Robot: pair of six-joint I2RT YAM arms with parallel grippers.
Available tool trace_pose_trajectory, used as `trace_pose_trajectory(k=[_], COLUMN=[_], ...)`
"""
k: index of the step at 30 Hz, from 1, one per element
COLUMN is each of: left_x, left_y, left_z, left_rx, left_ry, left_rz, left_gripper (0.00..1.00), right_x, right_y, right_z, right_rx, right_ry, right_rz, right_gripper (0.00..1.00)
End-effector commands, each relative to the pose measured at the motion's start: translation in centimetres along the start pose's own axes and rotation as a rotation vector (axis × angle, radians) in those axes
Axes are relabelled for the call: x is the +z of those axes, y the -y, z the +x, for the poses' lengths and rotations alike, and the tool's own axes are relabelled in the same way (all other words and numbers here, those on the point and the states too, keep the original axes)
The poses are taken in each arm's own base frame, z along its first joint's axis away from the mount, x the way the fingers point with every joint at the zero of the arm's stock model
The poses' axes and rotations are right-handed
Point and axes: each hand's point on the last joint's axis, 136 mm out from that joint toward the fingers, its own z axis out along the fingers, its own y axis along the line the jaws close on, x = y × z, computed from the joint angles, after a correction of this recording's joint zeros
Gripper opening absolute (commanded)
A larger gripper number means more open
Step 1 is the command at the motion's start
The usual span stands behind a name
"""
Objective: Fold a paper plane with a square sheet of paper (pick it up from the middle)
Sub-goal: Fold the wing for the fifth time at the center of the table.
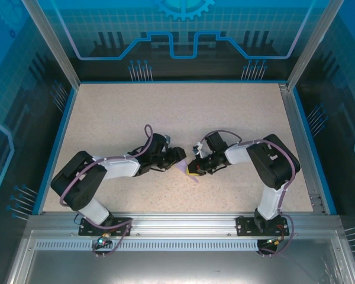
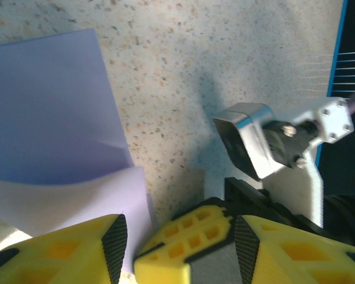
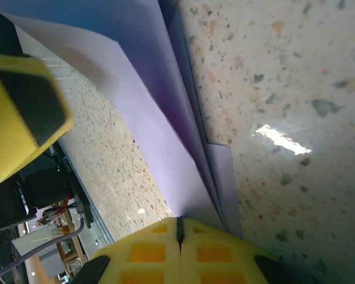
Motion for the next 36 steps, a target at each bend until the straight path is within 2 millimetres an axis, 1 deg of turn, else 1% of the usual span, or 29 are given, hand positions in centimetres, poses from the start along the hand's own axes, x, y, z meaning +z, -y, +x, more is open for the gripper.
trace_pose_trajectory(k=[1,7,10,16,20,26,29,32,36], left_x=[0.8,1.4,1.2,0.4,-0.2,-1.1,-1.6,-2.4,-4.2], left_y=[0.1,-3.5,-4.5,-5.8,-6.4,-7.9,-8.1,-7.5,-5.4], left_z=[-0.9,-1.6,-2.3,-3.9,-4.8,-6.0,-6.7,-7.6,-8.8], left_rx=[0.026,-0.006,-0.024,-0.041,-0.042,-0.074,-0.078,-0.075,-0.048], left_ry=[0.035,0.071,0.083,0.096,0.103,0.112,0.113,0.121,0.147], left_rz=[-0.008,-0.104,-0.126,-0.159,-0.187,-0.213,-0.216,-0.202,-0.179], left_gripper=[0.55,0.54,0.54,0.53,0.53,0.53,0.53,0.53,0.53], right_x=[0.6,0.6,0.6,0.5,0.6,0.6,0.6,0.6,0.8], right_y=[4.6,5.0,5.3,5.6,5.6,5.3,5.1,5.0,4.8], right_z=[3.0,3.5,3.8,4.2,4.2,4.0,3.9,3.7,3.7], right_rx=[0.150,0.153,0.156,0.153,0.148,0.150,0.153,0.157,0.163], right_ry=[-0.085,-0.101,-0.114,-0.132,-0.136,-0.133,-0.128,-0.120,-0.113], right_rz=[0.135,0.150,0.162,0.176,0.176,0.163,0.158,0.150,0.143], right_gripper=[0.00,0.00,0.00,0.00,0.00,0.00,0.00,0.00,0.00])
